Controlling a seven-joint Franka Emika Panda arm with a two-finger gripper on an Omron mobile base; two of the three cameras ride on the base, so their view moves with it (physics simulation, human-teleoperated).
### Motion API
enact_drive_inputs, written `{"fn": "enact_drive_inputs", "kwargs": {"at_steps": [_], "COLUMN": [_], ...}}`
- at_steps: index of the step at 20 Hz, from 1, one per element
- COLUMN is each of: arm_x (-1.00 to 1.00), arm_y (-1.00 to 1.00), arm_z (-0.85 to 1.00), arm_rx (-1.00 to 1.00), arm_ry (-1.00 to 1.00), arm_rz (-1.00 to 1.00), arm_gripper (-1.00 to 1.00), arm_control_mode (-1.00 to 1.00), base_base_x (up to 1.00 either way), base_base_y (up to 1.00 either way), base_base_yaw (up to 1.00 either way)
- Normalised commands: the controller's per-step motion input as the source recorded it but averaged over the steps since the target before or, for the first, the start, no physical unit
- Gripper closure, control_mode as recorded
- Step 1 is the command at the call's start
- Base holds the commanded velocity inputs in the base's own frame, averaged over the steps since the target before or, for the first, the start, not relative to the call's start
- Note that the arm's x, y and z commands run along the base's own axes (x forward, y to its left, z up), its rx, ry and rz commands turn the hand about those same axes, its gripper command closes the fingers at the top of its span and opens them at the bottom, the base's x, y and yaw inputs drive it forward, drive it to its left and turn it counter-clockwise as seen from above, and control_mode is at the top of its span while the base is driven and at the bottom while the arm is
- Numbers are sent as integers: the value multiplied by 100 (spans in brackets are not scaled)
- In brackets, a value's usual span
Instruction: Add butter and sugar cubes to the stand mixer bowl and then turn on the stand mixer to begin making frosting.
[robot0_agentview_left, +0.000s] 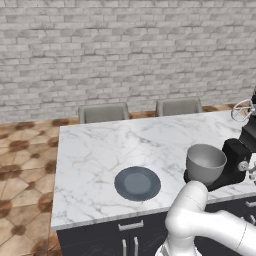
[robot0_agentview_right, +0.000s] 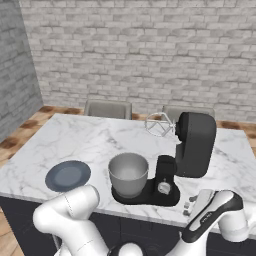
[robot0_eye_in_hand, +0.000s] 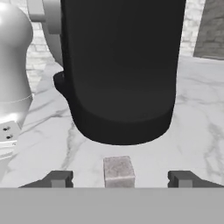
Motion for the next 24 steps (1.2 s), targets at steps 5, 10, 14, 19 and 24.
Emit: {"fn": "enact_drive_inputs", "kwargs": {"at_steps": [5,10,14,19,24], "arm_x": [-8,-5,0,-4,-11], "arm_y": [23,32,42,29,17], "arm_z": [-48,-56,-55,-53,-43], "arm_rx": [0,0,0,0,0], "arm_ry": [5,9,6,1,0], "arm_rz": [0,0,0,0,0], "arm_gripper": [-100,100,100,100,100], "arm_control_mode": [-100,-100,-100,-100,-100], "base_base_x": [0,0,0,0,0], "base_base_y": [0,0,0,0,0], "base_base_yaw": [0,0,0,0,0]}}
